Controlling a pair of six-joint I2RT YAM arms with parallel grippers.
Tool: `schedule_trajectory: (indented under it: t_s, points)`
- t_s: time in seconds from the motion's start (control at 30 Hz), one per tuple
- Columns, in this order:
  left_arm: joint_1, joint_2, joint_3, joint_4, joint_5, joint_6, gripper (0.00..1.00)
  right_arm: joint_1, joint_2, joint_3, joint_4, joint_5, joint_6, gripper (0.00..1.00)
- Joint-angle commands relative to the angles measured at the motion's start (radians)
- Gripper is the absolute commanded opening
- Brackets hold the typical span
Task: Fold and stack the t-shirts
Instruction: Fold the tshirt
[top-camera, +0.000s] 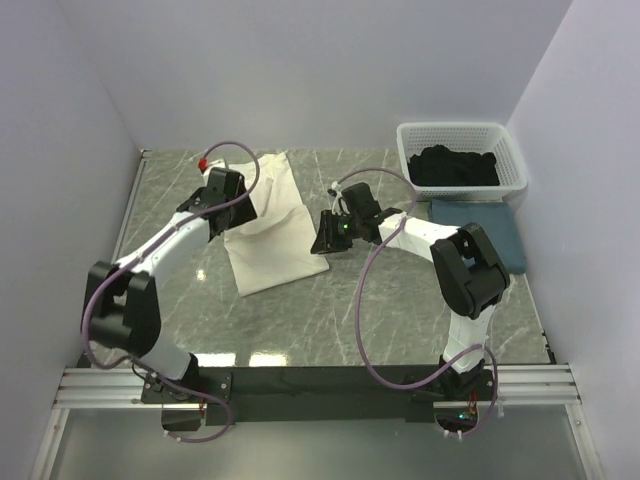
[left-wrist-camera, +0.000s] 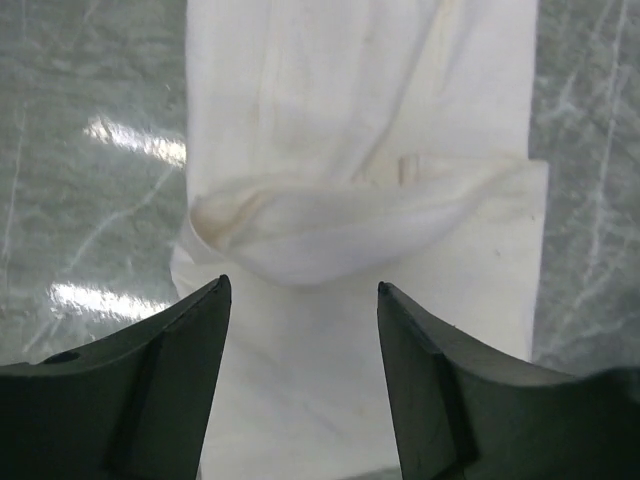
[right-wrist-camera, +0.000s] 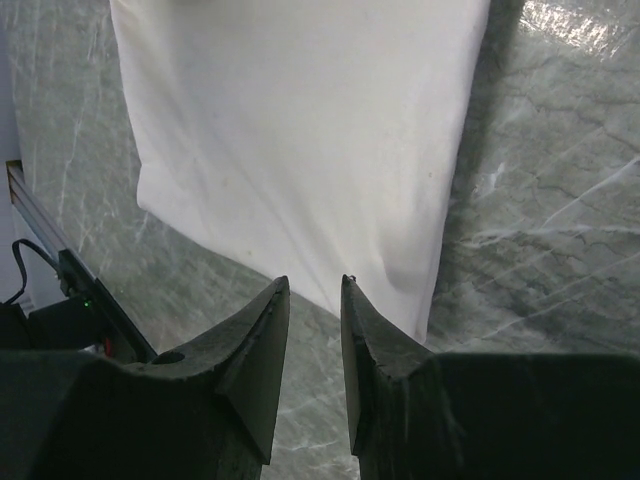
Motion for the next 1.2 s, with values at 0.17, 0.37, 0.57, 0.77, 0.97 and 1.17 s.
schedule_trajectory:
  t_s: [0.17, 0.37, 0.57, 0.77, 0.97, 1.17]
  points:
    - [-0.090, -0.008, -0.142, 0.037, 0.079, -0.092, 0.60, 0.007, -0.026, -0.003, 0.037, -0.019, -0.006, 0.35]
    - [-0.084, 0.106, -0.079, 0.112, -0.008, -0.077, 0.52, 0.007, -0.035, -0.021, 0.039, -0.013, -0.012, 0.35]
    - [-0.026, 0.268, 0.082, 0.114, -0.005, -0.051, 0.51, 0.007, -0.049, -0.036, 0.034, -0.004, -0.016, 0.35]
    - [0.042, 0.348, 0.258, 0.086, 0.000, -0.017, 0.54, 0.005, -0.056, -0.030, 0.054, -0.028, 0.011, 0.35]
    - [0.073, 0.298, 0.286, 0.035, 0.053, -0.017, 0.64, 0.007, -0.030, -0.027, 0.108, -0.102, 0.057, 0.35]
    - [0.057, -0.016, -0.040, 0.040, 0.184, -0.070, 0.73, 0.005, 0.006, -0.018, 0.132, -0.154, 0.088, 0.35]
